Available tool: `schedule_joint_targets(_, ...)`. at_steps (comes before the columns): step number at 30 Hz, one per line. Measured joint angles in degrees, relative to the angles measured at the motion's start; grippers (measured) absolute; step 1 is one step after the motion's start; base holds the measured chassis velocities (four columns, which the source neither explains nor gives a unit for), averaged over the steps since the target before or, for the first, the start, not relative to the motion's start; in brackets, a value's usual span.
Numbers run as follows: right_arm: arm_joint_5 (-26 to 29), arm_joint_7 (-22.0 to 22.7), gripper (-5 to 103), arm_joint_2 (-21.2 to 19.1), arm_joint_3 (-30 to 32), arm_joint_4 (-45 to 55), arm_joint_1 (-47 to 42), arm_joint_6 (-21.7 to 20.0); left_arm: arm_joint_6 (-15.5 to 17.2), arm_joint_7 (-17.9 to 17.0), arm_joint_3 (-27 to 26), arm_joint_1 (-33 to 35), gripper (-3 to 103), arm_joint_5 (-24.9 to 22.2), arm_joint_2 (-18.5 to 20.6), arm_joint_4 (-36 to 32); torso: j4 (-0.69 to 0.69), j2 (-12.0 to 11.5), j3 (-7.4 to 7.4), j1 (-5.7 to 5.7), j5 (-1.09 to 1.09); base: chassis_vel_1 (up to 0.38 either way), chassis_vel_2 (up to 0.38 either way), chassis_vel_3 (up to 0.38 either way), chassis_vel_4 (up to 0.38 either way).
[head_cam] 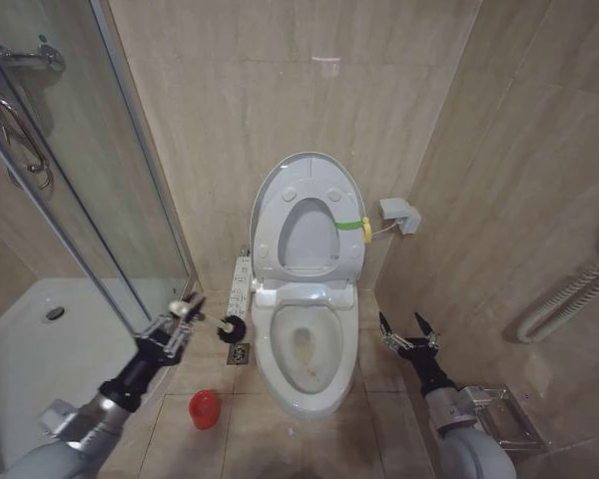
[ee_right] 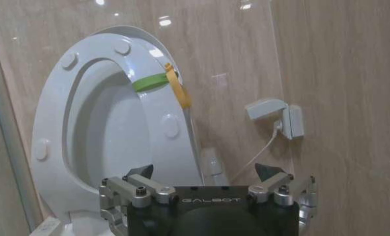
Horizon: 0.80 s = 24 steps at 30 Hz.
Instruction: Open the toilet lid, clean the toilet bowl with a toilet brush, close the toilet lid, and flush.
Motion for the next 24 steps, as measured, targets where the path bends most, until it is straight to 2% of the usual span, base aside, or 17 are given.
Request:
schedule_joint_targets(1,0.00,0.00,100,0.00,0.00,0.00,0.00,0.00,0.00,0.00,0.00,0.00,22,0.00,0.00,0.00,0.00,0.00,0.00,0.00,0.00,0.000,0.000,0.000,0.000)
schedule_joint_targets(4,0.00,0.00,100,0.00,0.00,0.00,0.00,0.00,-0.22,-0.49,-5.28,4.34,22,-0.15,-1.81,-0.57,0.00,0.00,0.00,0.00,0.00,0.000,0.000,0.000,0.000)
schedule_joint_targets(13,0.00,0.00,100,0.00,0.00,0.00,0.00,0.00,-0.82,-1.88,-11.46,11.87,22,0.79,-6.19,-0.84,0.00,0.00,0.00,0.00,0.00,0.000,0.000,0.000,0.000)
schedule_joint_targets(20,0.00,0.00,100,0.00,0.00,0.00,0.00,0.00,-1.24,-2.74,-9.73,11.01,22,2.15,-8.76,3.03,0.00,0.00,0.00,0.00,0.00,0.000,0.000,0.000,0.000)
schedule_joint_targets(24,0.00,0.00,100,0.00,0.00,0.00,0.00,0.00,-2.98,-2.73,-6.12,6.58,22,2.54,-9.87,9.12,-0.01,0.00,0.00,0.00,0.00,0.000,0.000,0.000,0.000)
